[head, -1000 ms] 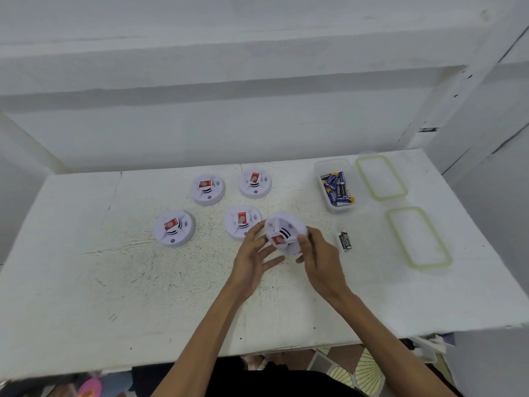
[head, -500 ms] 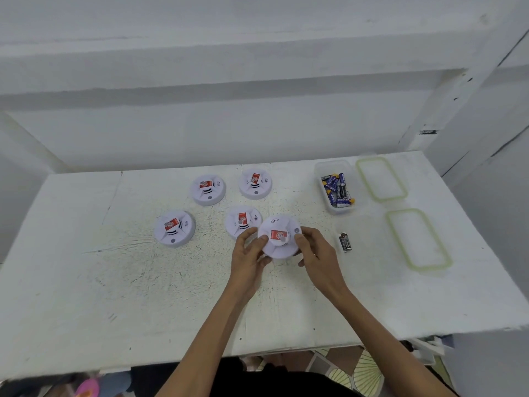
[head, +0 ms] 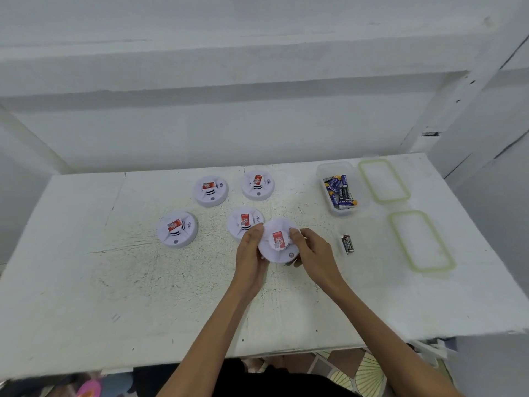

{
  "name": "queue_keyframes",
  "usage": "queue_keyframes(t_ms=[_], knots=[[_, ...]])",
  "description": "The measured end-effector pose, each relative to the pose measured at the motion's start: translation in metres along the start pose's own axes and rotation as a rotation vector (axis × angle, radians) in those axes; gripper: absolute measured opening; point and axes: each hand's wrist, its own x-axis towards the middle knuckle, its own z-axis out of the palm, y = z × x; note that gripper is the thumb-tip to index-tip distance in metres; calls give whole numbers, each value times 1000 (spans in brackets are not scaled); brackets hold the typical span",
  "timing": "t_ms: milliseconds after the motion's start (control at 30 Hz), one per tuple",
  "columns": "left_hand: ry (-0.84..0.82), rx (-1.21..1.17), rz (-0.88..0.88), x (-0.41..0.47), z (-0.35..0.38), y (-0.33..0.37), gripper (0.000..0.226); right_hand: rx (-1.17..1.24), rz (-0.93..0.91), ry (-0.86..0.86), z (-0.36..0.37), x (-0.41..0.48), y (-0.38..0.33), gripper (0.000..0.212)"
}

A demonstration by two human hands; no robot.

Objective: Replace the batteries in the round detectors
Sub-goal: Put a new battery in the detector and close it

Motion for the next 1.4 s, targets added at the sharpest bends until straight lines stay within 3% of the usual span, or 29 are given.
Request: queue_keyframes(t_ms=[233, 400, 500, 767, 1033, 1400], knots=[[-126, 92, -9, -9, -4, -16, 79, 165, 132, 98, 7, 12, 10, 39], [-153, 296, -8, -6, -9, -17, 75, 112, 255, 86, 9, 19, 11, 55], [-172, 403, -22, -2, -10, -15, 71, -11, 228, 111, 5, 20, 10, 66], [-229, 548, 20, 18, -2, -13, 76, -115, 123, 49, -1, 39, 23, 69], [-228, 506, 11, 26, -2, -21, 91, -115, 93, -40, -6, 41, 29, 65], [-262, 459, -13, 29, -4, -31, 76, -166, 51, 0, 1, 41, 44, 63]])
